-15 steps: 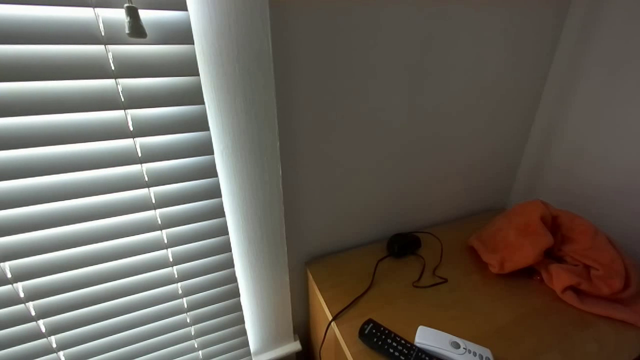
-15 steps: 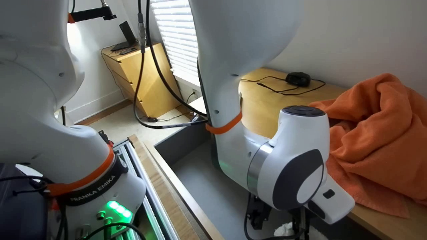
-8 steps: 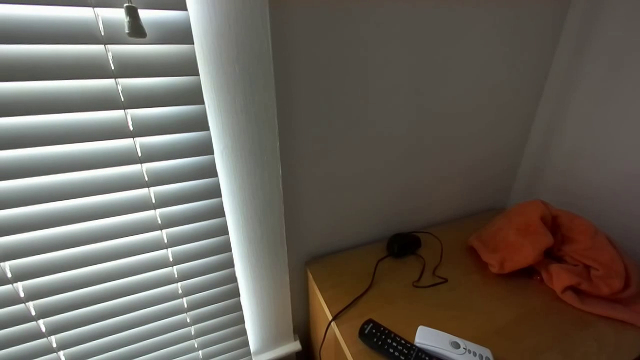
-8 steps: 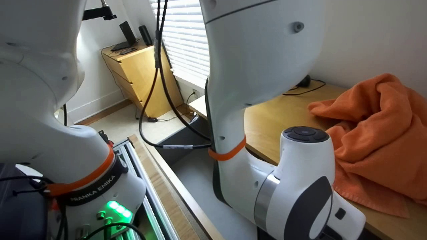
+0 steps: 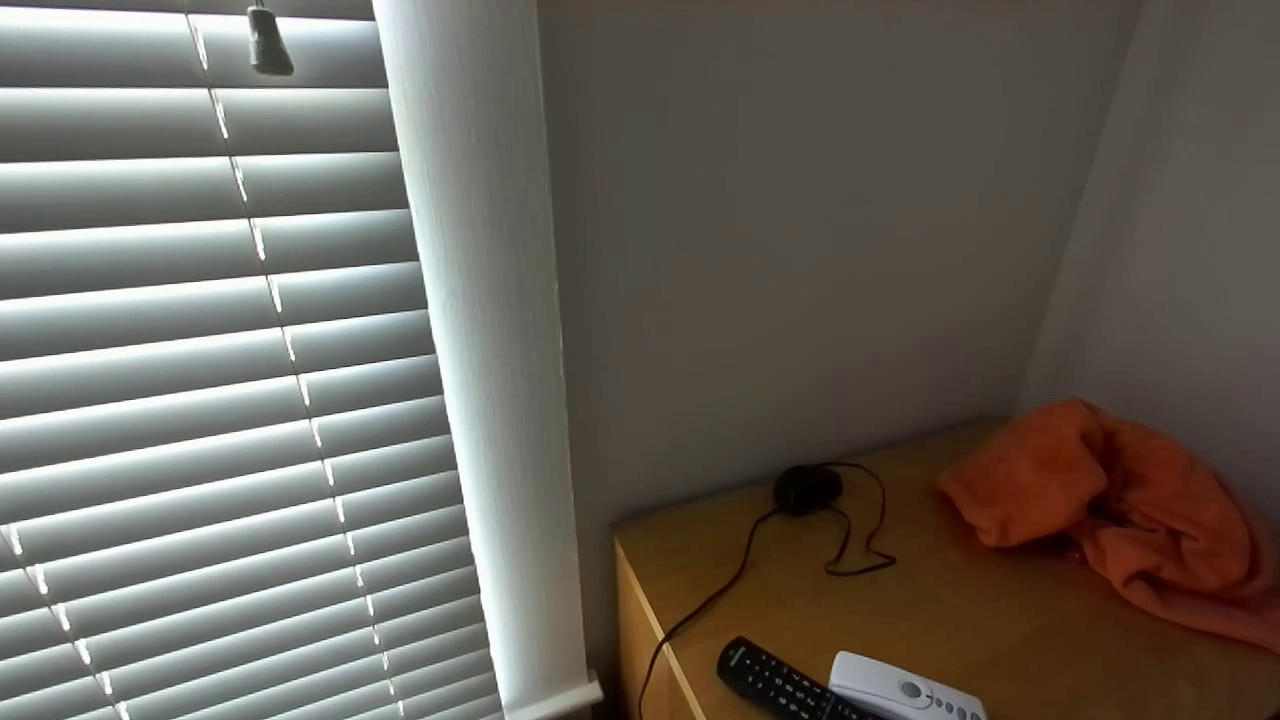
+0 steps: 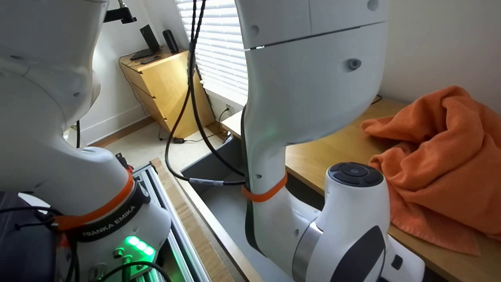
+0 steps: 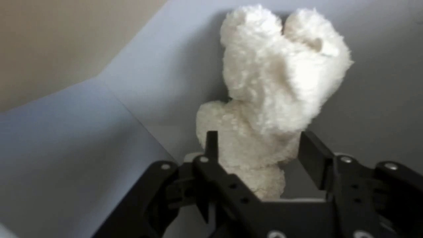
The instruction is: Put the white fluffy toy in the open drawer
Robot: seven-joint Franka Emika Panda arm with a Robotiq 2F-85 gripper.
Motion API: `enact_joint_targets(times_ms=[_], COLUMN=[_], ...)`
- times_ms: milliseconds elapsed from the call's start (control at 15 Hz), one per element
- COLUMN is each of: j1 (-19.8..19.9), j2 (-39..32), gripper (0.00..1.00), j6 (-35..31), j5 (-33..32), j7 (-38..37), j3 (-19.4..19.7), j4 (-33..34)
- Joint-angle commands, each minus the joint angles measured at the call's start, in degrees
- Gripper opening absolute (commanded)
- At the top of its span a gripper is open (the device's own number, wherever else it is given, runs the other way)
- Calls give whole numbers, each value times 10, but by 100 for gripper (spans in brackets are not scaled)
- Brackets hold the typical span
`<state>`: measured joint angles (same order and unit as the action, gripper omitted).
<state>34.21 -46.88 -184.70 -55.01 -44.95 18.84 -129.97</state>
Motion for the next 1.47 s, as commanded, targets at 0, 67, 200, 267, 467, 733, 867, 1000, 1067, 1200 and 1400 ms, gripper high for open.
enact_joint_targets(times_ms=[0, 67, 200, 267, 467, 733, 867, 1000, 1067, 1200, 1400], j1=[6, 6, 1, -4, -23, -38, -38, -34, -29, -23, -8], j2=[42, 57, 91, 110, 172, 257, 305, 350, 369, 408, 405], gripper=[96, 99, 100, 100, 100, 100, 100, 100, 100, 100, 100], j6=[17, 20, 35, 41, 60, 57, 64, 68, 68, 54, -11], j5=[-21, -25, -36, -41, -64, -97, -108, -112, -105, -88, -101], j7=[31, 43, 63, 69, 80, 96, 109, 127, 138, 147, 109], j3=[10, 13, 22, 30, 58, 84, 85, 80, 73, 65, 42], j4=[-27, -39, -67, -82, -131, -187, -218, -247, -261, -288, -281])
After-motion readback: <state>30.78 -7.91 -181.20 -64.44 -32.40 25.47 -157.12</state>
